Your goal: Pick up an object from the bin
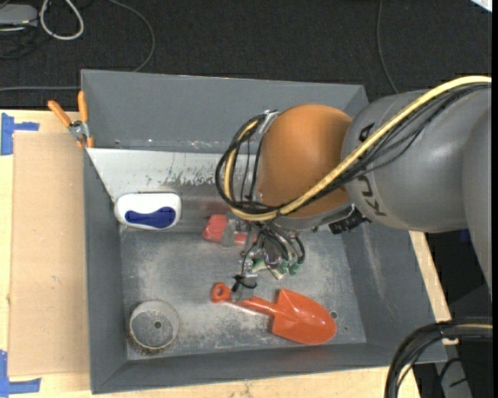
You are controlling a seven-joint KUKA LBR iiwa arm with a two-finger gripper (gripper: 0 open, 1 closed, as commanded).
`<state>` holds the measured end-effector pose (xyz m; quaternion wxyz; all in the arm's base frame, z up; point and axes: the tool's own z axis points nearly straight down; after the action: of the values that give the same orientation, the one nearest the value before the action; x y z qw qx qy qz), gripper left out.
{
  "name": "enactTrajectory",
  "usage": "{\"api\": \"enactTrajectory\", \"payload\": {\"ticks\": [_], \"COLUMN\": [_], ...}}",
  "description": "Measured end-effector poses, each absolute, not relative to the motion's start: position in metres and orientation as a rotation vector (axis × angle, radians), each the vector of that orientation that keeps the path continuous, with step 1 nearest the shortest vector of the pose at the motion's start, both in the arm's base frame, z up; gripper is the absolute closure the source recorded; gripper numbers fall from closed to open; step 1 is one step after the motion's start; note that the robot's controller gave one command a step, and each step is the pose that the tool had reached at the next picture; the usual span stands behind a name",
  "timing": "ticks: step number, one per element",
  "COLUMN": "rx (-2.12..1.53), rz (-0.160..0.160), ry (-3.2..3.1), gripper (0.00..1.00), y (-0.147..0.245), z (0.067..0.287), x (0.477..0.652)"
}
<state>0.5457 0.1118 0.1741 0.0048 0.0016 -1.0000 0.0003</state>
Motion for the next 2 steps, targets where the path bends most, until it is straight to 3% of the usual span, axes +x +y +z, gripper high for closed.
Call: {"api": "enactTrajectory", "payload": {"ticks": [1, 2], "rx": [-0.003, -0.091], "rz": [-0.001, 0.001], "ry": [-3.14, -3.131], "gripper": [0.0, 0.0], "y": [0.111, 0.007], "z": [0.179, 0.069], "x": [0.547, 0.516]}}
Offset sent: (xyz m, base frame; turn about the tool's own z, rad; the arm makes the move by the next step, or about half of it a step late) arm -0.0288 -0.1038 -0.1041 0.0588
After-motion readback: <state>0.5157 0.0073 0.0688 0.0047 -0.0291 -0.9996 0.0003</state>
